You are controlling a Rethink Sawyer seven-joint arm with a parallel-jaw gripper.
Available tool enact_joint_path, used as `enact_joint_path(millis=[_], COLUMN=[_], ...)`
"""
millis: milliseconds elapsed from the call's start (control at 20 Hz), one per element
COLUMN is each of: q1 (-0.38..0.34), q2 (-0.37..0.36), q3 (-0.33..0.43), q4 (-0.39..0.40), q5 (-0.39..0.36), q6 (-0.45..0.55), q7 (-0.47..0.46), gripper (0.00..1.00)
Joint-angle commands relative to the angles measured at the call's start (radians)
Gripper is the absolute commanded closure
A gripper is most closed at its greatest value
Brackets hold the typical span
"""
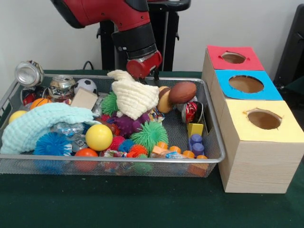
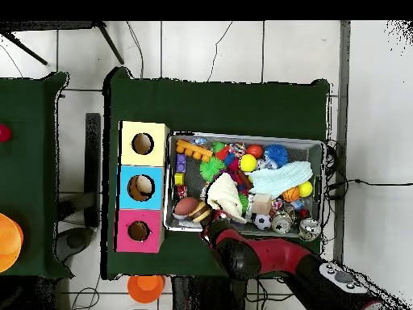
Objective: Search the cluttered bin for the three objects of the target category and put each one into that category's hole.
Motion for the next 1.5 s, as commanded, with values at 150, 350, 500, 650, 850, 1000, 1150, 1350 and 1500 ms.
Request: enact_joint_path(millis=[150, 350, 500, 650, 850, 1000, 1150, 1350, 1500], q1=[0.069, 0.102, 0.078, 0.08, 0.094, 0.073, 0.068, -0.029, -0.098], q2=[0.005, -0.081, -0.175, -0.238, -0.309, -0.345, -0.343, -0.31, -0.294], q3=[-0.018, -0.044, -0.007, 0.0, -0.011, 0.008, -0.01, 0.054, 0.115], q4=[-0.047, -0.051, -0.031, -0.027, -0.035, -0.036, -0.071, -0.106, -0.142], q5=[-0.01, -0.004, 0.029, 0.058, 0.075, 0.076, 0.042, 0.015, 0.018], q6=[0.037, 0.081, 0.149, 0.202, 0.275, 0.334, 0.373, 0.421, 0.467], q7=[0.194, 0.173, 0.161, 0.158, 0.142, 0.112, 0.075, -0.007, -0.061], gripper=[0.0, 0.0, 0.0, 0.0, 0.0, 0.0, 0.0, 0.0, 0.0])
